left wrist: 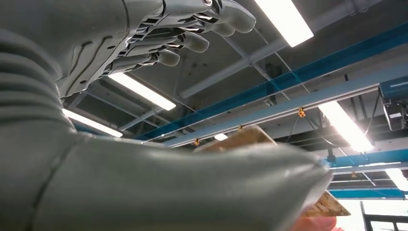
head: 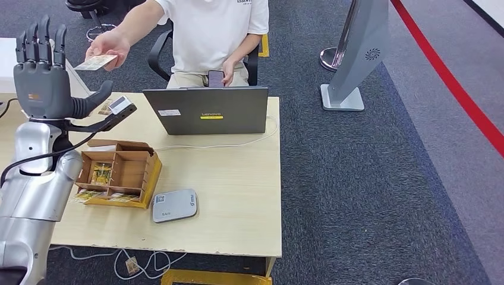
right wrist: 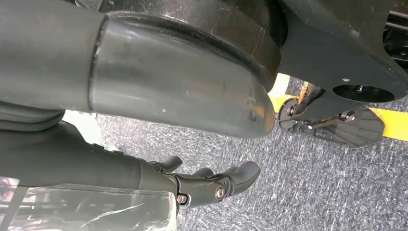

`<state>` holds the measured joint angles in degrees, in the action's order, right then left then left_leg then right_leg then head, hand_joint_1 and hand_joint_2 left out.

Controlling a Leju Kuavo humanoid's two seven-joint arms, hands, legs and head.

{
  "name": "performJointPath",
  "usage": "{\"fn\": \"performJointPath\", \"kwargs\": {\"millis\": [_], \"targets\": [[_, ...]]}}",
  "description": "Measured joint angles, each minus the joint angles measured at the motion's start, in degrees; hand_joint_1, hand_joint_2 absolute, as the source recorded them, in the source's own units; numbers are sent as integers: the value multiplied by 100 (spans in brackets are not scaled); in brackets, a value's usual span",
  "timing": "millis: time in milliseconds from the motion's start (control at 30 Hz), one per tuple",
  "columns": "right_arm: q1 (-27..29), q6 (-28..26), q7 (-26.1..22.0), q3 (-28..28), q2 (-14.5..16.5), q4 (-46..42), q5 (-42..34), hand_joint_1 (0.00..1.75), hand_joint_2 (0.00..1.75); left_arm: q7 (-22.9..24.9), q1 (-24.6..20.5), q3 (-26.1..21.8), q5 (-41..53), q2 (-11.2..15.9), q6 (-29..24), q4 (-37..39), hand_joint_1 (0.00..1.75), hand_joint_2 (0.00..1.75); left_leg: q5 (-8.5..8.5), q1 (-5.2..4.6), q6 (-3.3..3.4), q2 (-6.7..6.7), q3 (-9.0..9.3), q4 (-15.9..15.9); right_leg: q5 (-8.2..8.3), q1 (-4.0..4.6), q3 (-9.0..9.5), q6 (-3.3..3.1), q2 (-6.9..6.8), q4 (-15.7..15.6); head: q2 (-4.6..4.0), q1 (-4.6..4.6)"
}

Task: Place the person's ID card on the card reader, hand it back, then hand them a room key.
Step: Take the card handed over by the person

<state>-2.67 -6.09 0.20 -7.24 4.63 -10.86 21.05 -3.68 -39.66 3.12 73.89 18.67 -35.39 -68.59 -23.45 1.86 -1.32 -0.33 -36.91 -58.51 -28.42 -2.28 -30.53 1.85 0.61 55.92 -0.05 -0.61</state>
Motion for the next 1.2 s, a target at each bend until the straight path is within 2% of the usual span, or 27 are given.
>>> {"fn": "performJointPath", "kwargs": {"millis": [533,667,900,1200], "targets": [[2,-7,20,1,0,0,33,0,0,-65,-99,127,-240,-176,-56,175,0,0,0,0,0,2,0,0,0,0,-1,0,2,0,-1,1],[5,-23,51,1,0,0,56,0,0,-18,-143,130,-518,-271,-41,292,0,175,0,0,0,2,0,0,0,0,0,0,2,0,0,1],[8,-33,151,-4,0,0,81,0,0,187,-236,130,-449,-396,-48,781,0,175,0,0,0,2,0,0,0,0,-1,0,3,0,-2,-1],[9,-29,151,-19,-2,0,107,0,0,202,-236,130,-459,-475,-16,861,0,175,-1,-1,1,2,-2,0,0,0,-1,0,3,0,0,0]]}}
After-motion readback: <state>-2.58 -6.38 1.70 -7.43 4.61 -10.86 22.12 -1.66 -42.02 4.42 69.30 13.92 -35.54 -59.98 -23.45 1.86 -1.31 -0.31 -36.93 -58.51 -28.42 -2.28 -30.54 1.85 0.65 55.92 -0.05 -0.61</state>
